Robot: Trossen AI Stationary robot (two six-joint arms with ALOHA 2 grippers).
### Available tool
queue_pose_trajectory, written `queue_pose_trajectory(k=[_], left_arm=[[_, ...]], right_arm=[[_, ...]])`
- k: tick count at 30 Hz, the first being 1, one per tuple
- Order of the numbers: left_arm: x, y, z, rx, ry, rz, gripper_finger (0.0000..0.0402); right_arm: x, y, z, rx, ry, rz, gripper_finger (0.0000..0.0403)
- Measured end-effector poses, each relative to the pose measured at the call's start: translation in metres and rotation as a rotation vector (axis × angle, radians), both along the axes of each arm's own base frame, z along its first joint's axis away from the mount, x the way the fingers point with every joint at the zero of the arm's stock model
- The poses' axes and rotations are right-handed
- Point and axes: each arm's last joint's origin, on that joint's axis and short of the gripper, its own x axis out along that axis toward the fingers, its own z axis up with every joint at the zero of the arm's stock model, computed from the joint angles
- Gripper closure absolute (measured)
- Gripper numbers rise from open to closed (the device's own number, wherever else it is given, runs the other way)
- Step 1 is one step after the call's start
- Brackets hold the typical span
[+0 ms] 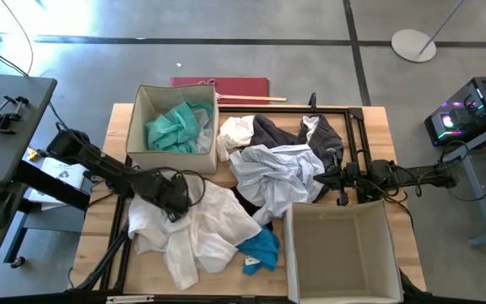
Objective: Sort clothes
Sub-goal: Put the white polo into the top laundry organizer
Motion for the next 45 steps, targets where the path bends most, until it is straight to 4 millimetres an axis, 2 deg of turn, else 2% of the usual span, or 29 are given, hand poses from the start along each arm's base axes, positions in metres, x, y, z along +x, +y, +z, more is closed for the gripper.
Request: queue_pose_trajectory(k=[3, 5, 8, 9, 12, 15, 19, 23, 26, 28, 33, 36, 39, 42, 45], left_arm=[[0.0, 0.0, -0.012, -0.024, -0.03, -0.023, 0.0232], [-0.001, -0.001, -0.014, -0.021, -0.041, -0.021, 0.028], [0.0, -0.004, -0.011, 0.018, -0.065, -0.023, 0.0372], [0.0, -0.005, -0.008, 0.037, -0.081, -0.027, 0.0385], [0.006, -0.012, 0.015, 0.094, -0.147, -0.056, 0.0387], [0.01, -0.018, 0.057, 0.184, -0.251, -0.084, 0.0397], [0.008, -0.028, 0.129, 0.283, -0.503, -0.178, 0.0395], [-0.005, -0.031, 0.205, 0.398, -0.781, -0.283, 0.0399], [-0.018, -0.03, 0.253, 0.549, -0.956, -0.332, 0.0399], [-0.024, -0.027, 0.281, 0.677, -1.023, -0.349, 0.04], [-0.033, -0.013, 0.345, 0.979, -1.058, -0.366, 0.0401], [-0.041, -0.003, 0.379, 1.119, -1.133, -0.375, 0.0401], [-0.057, 0.008, 0.404, 1.311, -1.239, -0.374, 0.0401], [-0.074, 0.017, 0.419, 1.578, -1.33, -0.362, 0.0401], [-0.087, 0.02, 0.427, 1.896, -1.353, -0.437, 0.0401]], right_arm=[[0.0, 0.0, 0.0, 0.0, 0.0, 0.0, 0.0402], [0.0, 0.0, 0.0, 0.0, 0.001, 0.0, 0.0402], [0.0, 0.0, 0.0, 0.0, 0.0, 0.0, 0.0402], [0.0, 0.0, 0.0, 0.0, 0.0, 0.0, 0.0402], [0.0, 0.0, 0.0, 0.0, 0.001, 0.0, 0.0402], [0.0, 0.0, 0.0, 0.0, 0.001, 0.0, 0.0402], [0.0, 0.0, 0.0, 0.0, 0.0, 0.0, 0.0402], [0.0, 0.0, 0.0, 0.0, 0.001, 0.0, 0.0402], [0.0, 0.0, 0.0, 0.0, 0.001, 0.0, 0.0402], [0.0, 0.0, 0.0, 0.0, 0.001, 0.0, 0.0402], [0.0, 0.0, 0.0, 0.0, 0.0, 0.0, 0.0402], [0.0, 0.0, 0.0, 0.0, 0.0, 0.0, 0.0402], [0.0, 0.0, 0.0, 0.0, 0.0, 0.0, 0.0402], [0.0, 0.0, 0.0, 0.0, 0.0, 0.0, 0.0402], [0.0, 0.0, 0.0, 0.0, 0.001, 0.0, 0.0402]])
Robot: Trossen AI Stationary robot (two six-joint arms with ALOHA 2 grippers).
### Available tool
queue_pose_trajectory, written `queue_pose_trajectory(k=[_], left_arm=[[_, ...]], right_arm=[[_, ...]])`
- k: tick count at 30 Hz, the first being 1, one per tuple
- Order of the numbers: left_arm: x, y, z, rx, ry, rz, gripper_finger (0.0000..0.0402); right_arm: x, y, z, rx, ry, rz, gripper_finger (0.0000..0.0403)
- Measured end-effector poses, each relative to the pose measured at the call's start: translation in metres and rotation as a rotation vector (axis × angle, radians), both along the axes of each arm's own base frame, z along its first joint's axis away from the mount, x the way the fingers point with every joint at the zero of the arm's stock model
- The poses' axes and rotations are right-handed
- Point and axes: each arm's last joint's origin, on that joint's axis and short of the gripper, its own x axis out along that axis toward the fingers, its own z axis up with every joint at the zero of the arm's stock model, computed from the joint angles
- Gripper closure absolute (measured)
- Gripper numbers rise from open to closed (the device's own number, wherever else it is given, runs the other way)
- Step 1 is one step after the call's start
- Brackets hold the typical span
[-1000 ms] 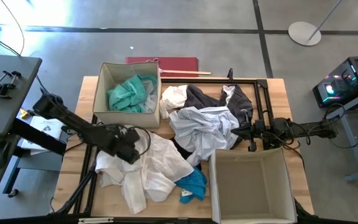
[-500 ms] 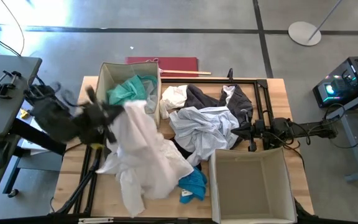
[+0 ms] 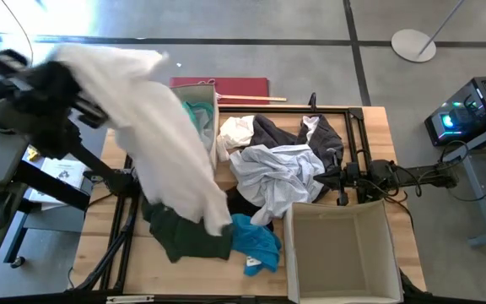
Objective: Sort clothes
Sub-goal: Put the white polo into the top laundry organizer
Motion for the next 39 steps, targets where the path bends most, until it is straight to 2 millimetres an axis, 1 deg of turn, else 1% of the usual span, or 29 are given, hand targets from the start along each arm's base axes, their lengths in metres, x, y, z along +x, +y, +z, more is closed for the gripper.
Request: queue_pose_trajectory(k=[2, 3, 5, 7, 9, 12, 14, 15, 17, 19, 21, 23, 25, 26, 30, 32, 34, 35, 37, 39], left_arm=[[-0.007, 0.004, 0.008, 0.084, -0.079, -0.001, 0.0401], [-0.011, 0.007, 0.013, 0.085, -0.101, 0.0, 0.0401], [-0.019, 0.016, 0.023, 0.026, -0.109, -0.002, 0.0401], [-0.024, 0.024, 0.03, -0.084, -0.072, -0.031, 0.0401], [-0.026, 0.029, 0.032, -0.173, -0.005, -0.075, 0.0401], [-0.02, 0.026, 0.029, -0.208, 0.103, -0.179, 0.0401], [-0.008, 0.018, 0.025, -0.255, 0.124, -0.324, 0.0402], [-0.002, 0.013, 0.023, -0.284, 0.113, -0.432, 0.0401], [0.011, 0.0, 0.021, -0.309, 0.083, -0.698, 0.0401], [0.026, -0.017, 0.02, -0.257, 0.064, -0.938, 0.0401], [0.043, -0.033, 0.021, -0.196, 0.057, -1.068, 0.0401], [0.058, -0.049, 0.022, -0.181, 0.087, -1.1, 0.0401], [0.071, -0.063, 0.023, -0.181, 0.14, -1.062, 0.0401], [0.076, -0.067, 0.024, -0.179, 0.164, -1.011, 0.0401], [0.091, -0.075, 0.026, -0.221, 0.318, -0.708, 0.0401], [0.098, -0.078, 0.018, -0.293, 0.438, -0.542, 0.0401], [0.105, -0.08, 0.003, -0.377, 0.577, -0.365, 0.0401], [0.107, -0.08, -0.007, -0.417, 0.654, -0.282, 0.0401], [0.109, -0.082, -0.035, -0.49, 0.798, -0.168, 0.0401], [0.107, -0.087, -0.069, -0.588, 0.914, -0.135, 0.0401]], right_arm=[[0.0, 0.0, 0.0, 0.0, 0.0, 0.0, 0.0402], [0.0, 0.0, 0.0, 0.0, 0.0, 0.0, 0.0402], [0.0, 0.0, 0.0, 0.0, 0.0, 0.0, 0.0402], [0.0, 0.0, 0.0, 0.0, 0.0, 0.0, 0.0402], [0.0, 0.0, 0.0, 0.0, 0.0, 0.0, 0.0402], [0.0, 0.0, 0.0, 0.0, 0.0, 0.0, 0.0402], [0.0, 0.0, 0.0, 0.0, 0.0, 0.0, 0.0402], [0.0, 0.0, 0.0, 0.0, 0.0, 0.0, 0.0402], [0.0, 0.0, 0.0, 0.0, 0.0, 0.0, 0.0402], [0.0, 0.0, 0.0, 0.0, 0.0, 0.0, 0.0402], [0.0, 0.0, 0.0, 0.0, 0.0, 0.0, 0.0402], [0.0, 0.0, 0.0, 0.0, 0.0, 0.0, 0.0402], [0.0, 0.0, 0.0, 0.0, 0.0, 0.0, 0.0402], [0.0, 0.0, 0.0, 0.0, 0.0, 0.0, 0.0402], [0.0, 0.0, 0.0, 0.0, 0.0, 0.0, 0.0402], [0.0, 0.0, 0.0, 0.0, 0.0, 0.0, 0.0402], [0.0, 0.0, 0.0, 0.0, 0.0, 0.0, 0.0402], [0.0, 0.0, 0.0, 0.0, 0.0, 0.0, 0.0402], [0.0, 0.0, 0.0, 0.0, 0.0, 0.0, 0.0402], [0.0, 0.0, 0.0, 0.0, 0.0, 0.0, 0.0402]])
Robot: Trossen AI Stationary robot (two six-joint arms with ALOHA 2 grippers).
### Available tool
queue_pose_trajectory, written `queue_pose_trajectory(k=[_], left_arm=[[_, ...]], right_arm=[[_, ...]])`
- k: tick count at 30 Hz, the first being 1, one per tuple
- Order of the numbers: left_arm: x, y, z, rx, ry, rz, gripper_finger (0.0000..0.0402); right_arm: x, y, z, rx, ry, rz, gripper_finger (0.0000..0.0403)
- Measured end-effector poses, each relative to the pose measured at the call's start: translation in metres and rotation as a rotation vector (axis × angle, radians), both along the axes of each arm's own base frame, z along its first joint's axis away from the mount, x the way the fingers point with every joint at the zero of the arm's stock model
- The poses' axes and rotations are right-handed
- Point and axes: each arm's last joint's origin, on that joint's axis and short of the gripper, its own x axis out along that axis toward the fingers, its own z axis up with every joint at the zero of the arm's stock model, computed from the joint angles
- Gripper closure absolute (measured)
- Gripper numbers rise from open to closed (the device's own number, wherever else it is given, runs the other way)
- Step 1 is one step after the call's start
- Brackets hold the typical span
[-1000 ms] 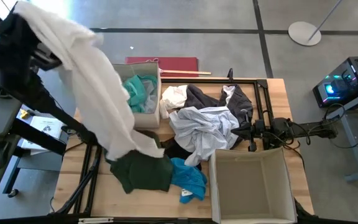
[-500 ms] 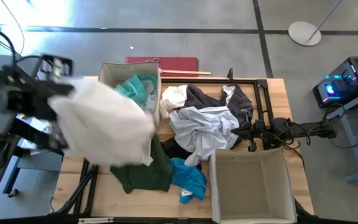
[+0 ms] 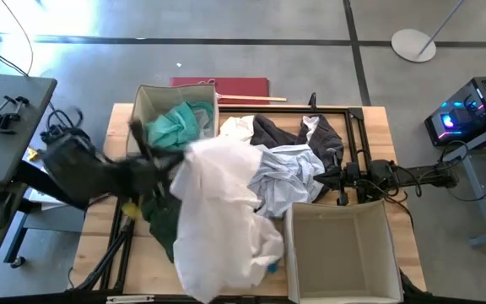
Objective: Sort clothes
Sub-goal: Put the white polo into the top laundry organizer
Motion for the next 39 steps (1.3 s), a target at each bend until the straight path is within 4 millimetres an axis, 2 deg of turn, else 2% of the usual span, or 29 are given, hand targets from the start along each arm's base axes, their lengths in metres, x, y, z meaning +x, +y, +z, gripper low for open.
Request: queue_pose_trajectory(k=[4, 7, 10, 13, 15, 17, 19, 22, 25, 28, 31, 35, 39], left_arm=[[-0.009, -0.013, -0.07, -0.179, 0.149, 0.121, 0.0401], [-0.017, -0.029, -0.113, -0.276, 0.229, 0.151, 0.0401], [-0.017, -0.057, -0.158, -0.325, 0.358, 0.064, 0.0401], [-0.007, -0.082, -0.196, -0.382, 0.429, -0.091, 0.0401], [0.001, -0.089, -0.214, -0.424, 0.456, -0.198, 0.0401], [0.008, -0.085, -0.23, -0.446, 0.478, -0.242, 0.0401], [0.016, -0.073, -0.241, -0.451, 0.465, -0.219, 0.0397], [0.029, -0.05, -0.245, -0.459, 0.427, -0.22, 0.0382], [0.045, -0.036, -0.243, -0.501, 0.443, -0.329, 0.0354], [0.059, -0.027, -0.239, -0.56, 0.453, -0.478, 0.0314], [0.073, -0.018, -0.24, -0.582, 0.453, -0.552, 0.0268], [0.09, -0.009, -0.252, -0.551, 0.486, -0.591, 0.0206], [0.105, -0.008, -0.273, -0.501, 0.542, -0.61, 0.0149]], right_arm=[[0.0, 0.0, 0.0, 0.0, 0.0, 0.0, 0.0402], [0.0, 0.0, 0.0, 0.0, 0.0, 0.0, 0.0402], [0.0, 0.0, 0.0, 0.0, 0.0, 0.0, 0.0402], [0.0, 0.0, 0.0, 0.0, 0.0, 0.0, 0.0402], [0.0, 0.0, 0.0, 0.0, 0.0, 0.0, 0.0402], [0.0, 0.0, 0.0, 0.0, 0.0, 0.0, 0.0402], [0.0, 0.0, 0.0, 0.0, 0.0, 0.0, 0.0402], [0.0, 0.0, 0.0, 0.0, 0.0, 0.0, 0.0402], [0.0, 0.0, 0.0, 0.0, 0.0, 0.0, 0.0402], [0.0, 0.0, 0.0, 0.0, 0.0, 0.0, 0.0402], [0.0, 0.0, 0.0, 0.0, 0.0, 0.0, 0.0402], [0.0, 0.0, 0.0, 0.0, 0.0, 0.0, 0.0402], [0.0, 0.0, 0.0, 0.0, 0.0, 0.0, 0.0402]])
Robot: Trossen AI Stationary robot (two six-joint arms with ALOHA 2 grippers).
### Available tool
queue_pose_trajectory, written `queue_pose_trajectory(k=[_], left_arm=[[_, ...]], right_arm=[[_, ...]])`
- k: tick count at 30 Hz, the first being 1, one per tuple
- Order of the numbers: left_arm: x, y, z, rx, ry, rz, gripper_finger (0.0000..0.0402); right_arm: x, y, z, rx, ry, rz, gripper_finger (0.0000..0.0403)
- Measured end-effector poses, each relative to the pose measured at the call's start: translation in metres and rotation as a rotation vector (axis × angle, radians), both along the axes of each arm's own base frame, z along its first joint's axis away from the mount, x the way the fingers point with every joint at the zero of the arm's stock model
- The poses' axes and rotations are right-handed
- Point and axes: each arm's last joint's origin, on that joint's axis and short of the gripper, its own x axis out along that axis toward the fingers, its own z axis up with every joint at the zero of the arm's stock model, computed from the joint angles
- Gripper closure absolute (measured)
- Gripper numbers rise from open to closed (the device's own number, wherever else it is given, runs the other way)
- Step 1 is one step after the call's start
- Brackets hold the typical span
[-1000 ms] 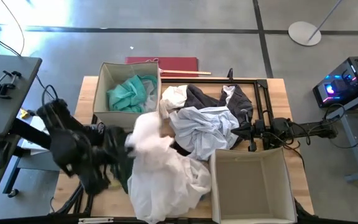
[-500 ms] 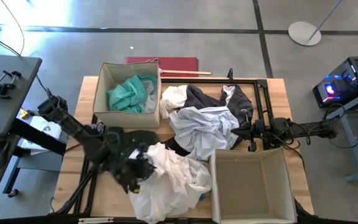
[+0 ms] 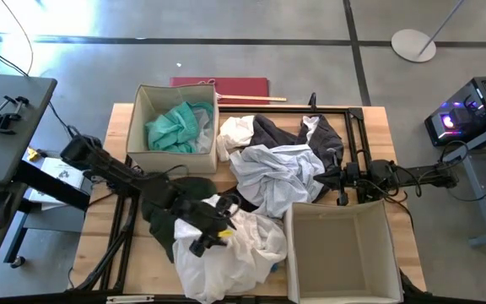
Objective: Sort clothes
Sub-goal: Put the white polo into the top laundry organizer
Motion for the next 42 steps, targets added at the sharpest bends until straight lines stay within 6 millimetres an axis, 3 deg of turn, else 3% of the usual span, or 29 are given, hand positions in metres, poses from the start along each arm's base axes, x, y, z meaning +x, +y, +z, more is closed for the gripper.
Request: queue_pose_trajectory(k=[5, 11, 18, 22, 28, 31, 33, 38, 42], left_arm=[[0.017, 0.0, -0.038, -0.024, 0.135, -0.034, 0.0105], [0.025, -0.003, -0.089, 0.118, 0.278, -0.08, 0.01], [0.025, 0.012, -0.114, 0.388, 0.364, -0.002, 0.0124], [0.021, 0.014, -0.12, 0.443, 0.421, 0.018, 0.019], [0.017, 0.015, -0.118, 0.425, 0.443, 0.056, 0.0376], [0.013, 0.016, -0.106, 0.422, 0.446, 0.068, 0.038], [0.011, 0.016, -0.088, 0.444, 0.434, 0.082, 0.0383], [0.006, 0.022, 0.005, 0.539, 0.202, 0.243, 0.0396], [-0.016, 0.032, 0.094, 0.56, -0.101, 0.445, 0.0395]], right_arm=[[0.0, 0.0, 0.0, 0.0, 0.0, 0.0, 0.0402], [0.0, 0.0, 0.0, 0.0, 0.0, 0.0, 0.0402], [0.0, 0.0, 0.0, 0.0, 0.0, 0.0, 0.0402], [0.0, 0.0, 0.0, 0.0, 0.0, 0.0, 0.0402], [0.0, 0.0, 0.0, 0.0, 0.0, 0.0, 0.0402], [0.0, 0.0, 0.0, 0.0, 0.0, 0.0, 0.0402], [0.0, 0.0, 0.0, 0.0, 0.0, 0.0, 0.0402], [0.0, 0.0, 0.0, 0.0, 0.0, 0.0, 0.0402], [0.0, 0.0, 0.0, 0.0, 0.0, 0.0, 0.0402]])
